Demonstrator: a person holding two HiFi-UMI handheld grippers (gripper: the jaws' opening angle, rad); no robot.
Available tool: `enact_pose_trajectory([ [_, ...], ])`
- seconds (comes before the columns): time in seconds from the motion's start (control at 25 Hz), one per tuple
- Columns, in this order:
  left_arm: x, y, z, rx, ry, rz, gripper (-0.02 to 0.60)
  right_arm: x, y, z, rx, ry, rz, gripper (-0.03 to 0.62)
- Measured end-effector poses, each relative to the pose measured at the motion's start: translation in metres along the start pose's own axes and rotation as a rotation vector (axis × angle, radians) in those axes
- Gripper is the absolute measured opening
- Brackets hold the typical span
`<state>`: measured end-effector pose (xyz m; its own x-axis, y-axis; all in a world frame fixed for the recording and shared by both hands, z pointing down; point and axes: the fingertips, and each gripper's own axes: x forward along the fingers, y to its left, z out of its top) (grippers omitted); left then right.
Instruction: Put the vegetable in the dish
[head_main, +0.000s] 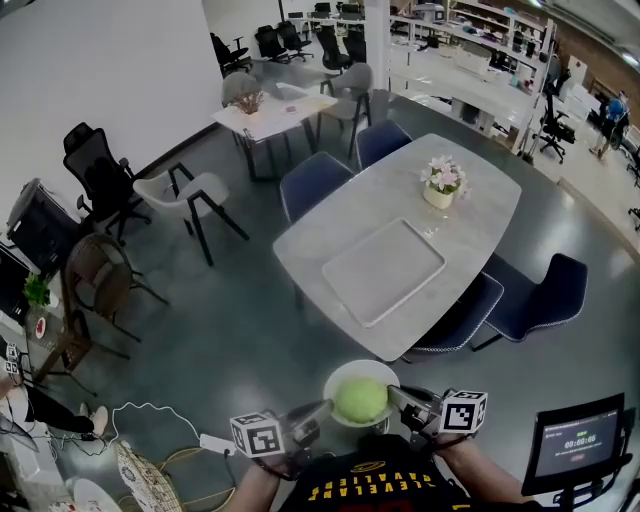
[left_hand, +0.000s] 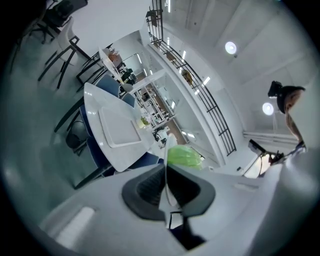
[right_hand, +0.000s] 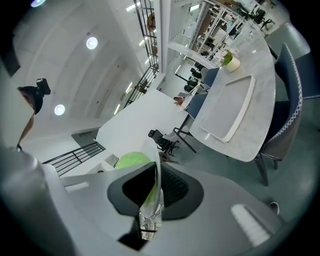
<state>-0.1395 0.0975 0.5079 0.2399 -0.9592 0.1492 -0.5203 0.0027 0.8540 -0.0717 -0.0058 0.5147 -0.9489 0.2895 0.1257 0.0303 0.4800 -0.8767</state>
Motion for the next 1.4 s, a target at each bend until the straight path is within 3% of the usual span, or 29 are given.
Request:
enact_pose_trajectory([
  [0.12,0.027,-0.002,0.014,0.004,-0.002,0.002,0.012,-0.005,-0.01,0.028,-0.002,-0.004,0.007,0.032],
  [0.28,0.031,0.006,0.015,0.017,0.016,0.011,0.012,-0.005,-0.018,0.029,0.012,-0.015,0.005,0.032],
  [0.52,0.095,0.006,0.042,-0.002,0.034,0.005,0.012,-0.016,-0.052,0.086,0.039,-0.02,-0.002,0.034],
  [0.72,0.104,0.038,0.066,-0.012,0.067,0.017,0.012,0.01,-0.072,0.101,0.064,-0.033,-0.016,0.034],
  [0.96,0.131,0.072,0.127,-0.031,0.132,-0.031,0.011,0.053,-0.096,0.148,0.076,-0.086,-0.065,0.034],
  [1.24,0.16,0.118,0.219,0.036,0.296,-0.118,0.011,0.113,-0.116,0.2,0.104,-0.251,-0.155,0.034],
  [1.4,0.163,0.144,0.253,0.004,0.361,-0.163,0.011,0.146,-0.123,0.217,0.102,-0.29,-0.21,0.034],
])
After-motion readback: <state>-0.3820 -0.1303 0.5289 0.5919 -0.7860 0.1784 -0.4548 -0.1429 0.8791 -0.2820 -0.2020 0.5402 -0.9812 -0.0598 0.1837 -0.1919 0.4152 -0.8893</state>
